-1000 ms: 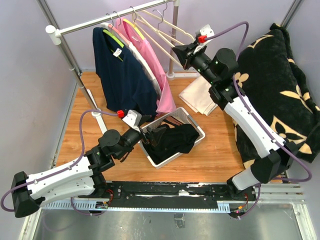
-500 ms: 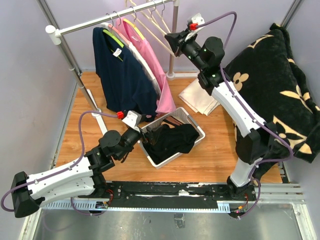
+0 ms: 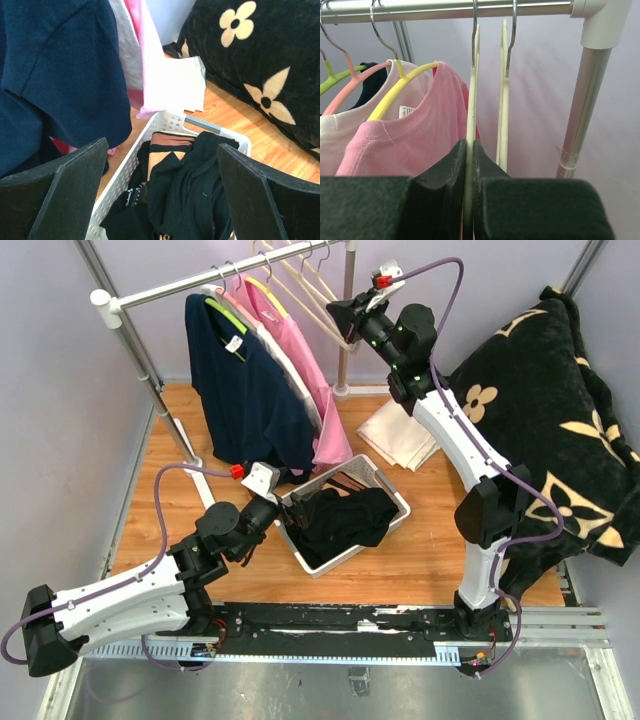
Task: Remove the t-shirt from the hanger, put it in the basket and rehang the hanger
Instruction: Place the hanger on the clothesline.
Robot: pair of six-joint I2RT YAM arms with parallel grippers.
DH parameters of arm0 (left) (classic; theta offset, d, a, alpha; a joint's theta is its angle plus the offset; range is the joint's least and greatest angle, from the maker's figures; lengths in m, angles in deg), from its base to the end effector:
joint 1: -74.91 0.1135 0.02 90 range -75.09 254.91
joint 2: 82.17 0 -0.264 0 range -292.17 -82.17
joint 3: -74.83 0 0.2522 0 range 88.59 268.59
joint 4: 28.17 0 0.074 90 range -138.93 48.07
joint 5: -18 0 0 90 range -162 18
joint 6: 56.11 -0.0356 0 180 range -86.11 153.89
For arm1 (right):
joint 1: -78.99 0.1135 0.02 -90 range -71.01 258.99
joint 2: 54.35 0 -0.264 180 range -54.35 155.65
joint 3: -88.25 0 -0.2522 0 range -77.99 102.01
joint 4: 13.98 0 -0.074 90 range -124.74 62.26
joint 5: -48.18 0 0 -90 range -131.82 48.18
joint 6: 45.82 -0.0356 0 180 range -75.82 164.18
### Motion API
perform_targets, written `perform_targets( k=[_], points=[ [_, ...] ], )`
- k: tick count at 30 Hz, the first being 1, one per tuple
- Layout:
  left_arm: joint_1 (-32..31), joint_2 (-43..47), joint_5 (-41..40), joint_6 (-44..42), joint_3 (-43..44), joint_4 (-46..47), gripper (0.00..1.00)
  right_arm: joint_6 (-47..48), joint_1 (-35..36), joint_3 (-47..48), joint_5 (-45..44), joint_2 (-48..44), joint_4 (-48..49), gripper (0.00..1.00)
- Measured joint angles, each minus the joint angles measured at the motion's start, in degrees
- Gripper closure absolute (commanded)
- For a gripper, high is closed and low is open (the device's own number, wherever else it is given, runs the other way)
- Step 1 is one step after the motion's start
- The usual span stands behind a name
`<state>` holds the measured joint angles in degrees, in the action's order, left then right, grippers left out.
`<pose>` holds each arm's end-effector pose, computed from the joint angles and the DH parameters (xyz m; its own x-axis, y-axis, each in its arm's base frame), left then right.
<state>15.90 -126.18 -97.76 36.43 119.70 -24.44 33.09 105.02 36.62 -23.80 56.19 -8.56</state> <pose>0.1101 -0.1532 0.3092 0.0168 -0.1055 -0.9943 0.5503 0.8312 -0.0789 0.4011 0.2082 0.4805 0.2187 0.3104 -0.9251 -0.7284 0.6828 0.0569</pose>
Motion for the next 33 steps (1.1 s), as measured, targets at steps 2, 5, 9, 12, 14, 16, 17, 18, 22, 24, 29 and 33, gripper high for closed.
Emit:
perform_targets(
  k=[2,5,9,12,14,16,17,18,22,24,29,33],
  points=[
    [0.0,0.0,-0.1,0.0,0.0,0.0,0.04,-0.4,0.0,0.0,0.0,-0.1,0.0,0.83],
    [0.0,0.0,-0.1,0.0,0.0,0.0,0.04,-1.1,0.0,-0.7,0.0,-0.5,0.2,0.66],
    [0.0,0.0,-0.1,0.1,0.0,0.2,0.04,-1.2,0.0,-4.2,-0.1,-3.2,0.3,0.54],
    [0.0,0.0,0.0,0.3,0.0,0.4,0.05,-1.0,0.0,-7.4,-0.3,-6.3,0.0,0.49],
    [0.0,0.0,0.0,0.5,0.0,0.4,0.04,-0.5,0.0,-9.3,-0.5,-8.8,-0.3,0.48],
    [0.0,0.0,0.1,0.9,0.0,0.4,0.04,0.2,0.0,-10.9,-0.7,-11.5,-0.6,0.46],
    [0.0,0.0,0.1,1.0,0.0,0.3,0.04,0.6,0.0,-11.7,-0.7,-12.9,-0.7,0.46],
    [0.0,0.0,0.1,1.3,0.0,0.3,0.05,0.9,0.0,-12.5,-0.8,-14.4,-0.9,0.45],
    [0.0,-0.3,0.2,2.5,0.2,-0.4,0.04,1.8,0.0,-15.9,-0.7,-20.9,-1.0,0.45],
    [0.0,-0.8,0.4,3.2,0.6,-1.1,0.02,2.1,0.0,-17.2,-0.5,-23.8,-1.0,0.44],
    [0.0,-1.8,1.2,5.4,1.4,-2.1,0.0,2.1,0.2,-19.1,1.2,-28.4,-1.3,0.45],
    [0.0,-1.8,1.6,6.8,1.5,-3.0,0.0,2.2,1.8,-19.1,2.9,-28.9,-2.1,0.45]
  ],
)
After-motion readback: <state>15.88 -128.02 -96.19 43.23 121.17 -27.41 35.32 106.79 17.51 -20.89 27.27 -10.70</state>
